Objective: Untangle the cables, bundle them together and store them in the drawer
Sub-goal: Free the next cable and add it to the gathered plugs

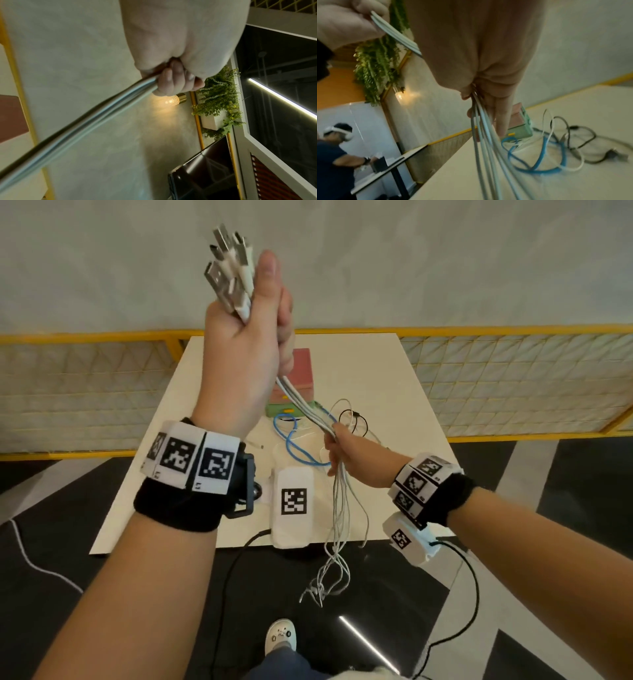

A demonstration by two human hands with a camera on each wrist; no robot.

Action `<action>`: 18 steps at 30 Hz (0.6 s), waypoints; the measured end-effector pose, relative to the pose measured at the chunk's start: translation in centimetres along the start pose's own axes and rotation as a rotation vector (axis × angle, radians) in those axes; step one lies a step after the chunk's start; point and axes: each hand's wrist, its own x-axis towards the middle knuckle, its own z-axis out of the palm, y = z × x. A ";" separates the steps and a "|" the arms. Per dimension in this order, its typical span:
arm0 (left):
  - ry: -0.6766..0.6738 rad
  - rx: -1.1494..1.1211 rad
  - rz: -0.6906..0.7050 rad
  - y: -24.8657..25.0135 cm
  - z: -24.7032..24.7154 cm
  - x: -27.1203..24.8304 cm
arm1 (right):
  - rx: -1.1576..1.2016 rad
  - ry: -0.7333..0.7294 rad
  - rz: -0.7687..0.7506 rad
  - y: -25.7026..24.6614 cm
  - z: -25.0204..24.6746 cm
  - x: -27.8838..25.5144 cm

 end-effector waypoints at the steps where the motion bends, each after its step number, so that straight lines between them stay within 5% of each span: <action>1: 0.013 0.011 -0.007 0.0 -0.5 0.1 | 0.062 -0.062 0.001 -0.2 0.6 0.2; 6: 0.093 0.036 -0.106 -0.3 -3.3 0.4 | 0.109 -0.335 0.009 -0.2 3.3 1.3; 10: 0.139 0.114 -0.220 -2.3 -5.7 0.3 | -0.092 -0.539 0.018 0.5 4.1 2.4; 18: 0.168 0.287 -0.472 -7.5 -10.4 -1.4 | -0.219 -0.458 0.088 2.0 7.0 8.2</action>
